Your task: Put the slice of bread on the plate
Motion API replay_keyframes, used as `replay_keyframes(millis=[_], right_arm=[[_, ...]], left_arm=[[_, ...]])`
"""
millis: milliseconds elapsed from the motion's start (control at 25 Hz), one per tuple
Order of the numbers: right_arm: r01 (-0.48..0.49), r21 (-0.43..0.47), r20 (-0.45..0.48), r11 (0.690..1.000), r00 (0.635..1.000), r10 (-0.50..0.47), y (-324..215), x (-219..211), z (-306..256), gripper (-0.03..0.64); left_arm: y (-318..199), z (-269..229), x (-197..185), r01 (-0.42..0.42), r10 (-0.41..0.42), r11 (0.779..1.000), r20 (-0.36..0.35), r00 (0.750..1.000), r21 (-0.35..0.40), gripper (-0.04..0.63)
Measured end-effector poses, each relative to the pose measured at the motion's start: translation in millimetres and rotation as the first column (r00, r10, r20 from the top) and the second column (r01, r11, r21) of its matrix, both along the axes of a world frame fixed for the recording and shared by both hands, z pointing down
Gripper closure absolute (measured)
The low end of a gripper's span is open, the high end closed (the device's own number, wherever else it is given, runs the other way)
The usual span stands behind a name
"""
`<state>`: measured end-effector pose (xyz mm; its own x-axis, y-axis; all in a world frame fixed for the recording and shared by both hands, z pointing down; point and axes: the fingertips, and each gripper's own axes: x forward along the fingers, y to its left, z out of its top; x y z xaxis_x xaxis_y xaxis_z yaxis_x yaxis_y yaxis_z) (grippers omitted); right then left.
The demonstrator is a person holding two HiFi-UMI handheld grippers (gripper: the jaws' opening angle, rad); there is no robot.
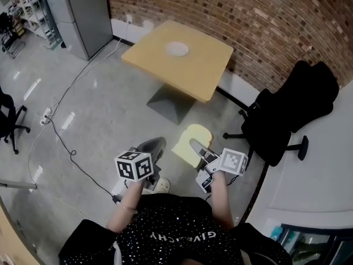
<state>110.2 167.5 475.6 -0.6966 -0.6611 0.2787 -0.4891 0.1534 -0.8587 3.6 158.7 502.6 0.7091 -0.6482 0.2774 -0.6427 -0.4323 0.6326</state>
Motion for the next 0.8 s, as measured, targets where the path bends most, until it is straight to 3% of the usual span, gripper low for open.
replay_keyframes(millis=[160,320,480,800], right_arm=[[0.003,-0.020,-0.030,1.000,1.000,-0.004,-17,10,6,0.522],[0.000,-0.029,0.037,1.000,0.999,0.001,-27,13,4,0.522],[-0.012,-0.020,0.008,1.000,1.000,0.012,-39,24,6,0.522],[-0.046,-0.051,0.064,0.998,0.997,0.049,-68,35,11,0.522]], left_arm=[[-16,4,9,0.013,-0.013,1.000,-0.006,1.000,-0.007,0.584],[-27,4,16,0.013,-0.013,1.000,-0.003,1.000,-0.017,0.584],[-38,1,20,0.009,-0.009,1.000,0.010,1.000,-0.009,0.584],[-71,7,31,0.009,-0.008,1.000,0.018,1.000,-0.029,0.584]])
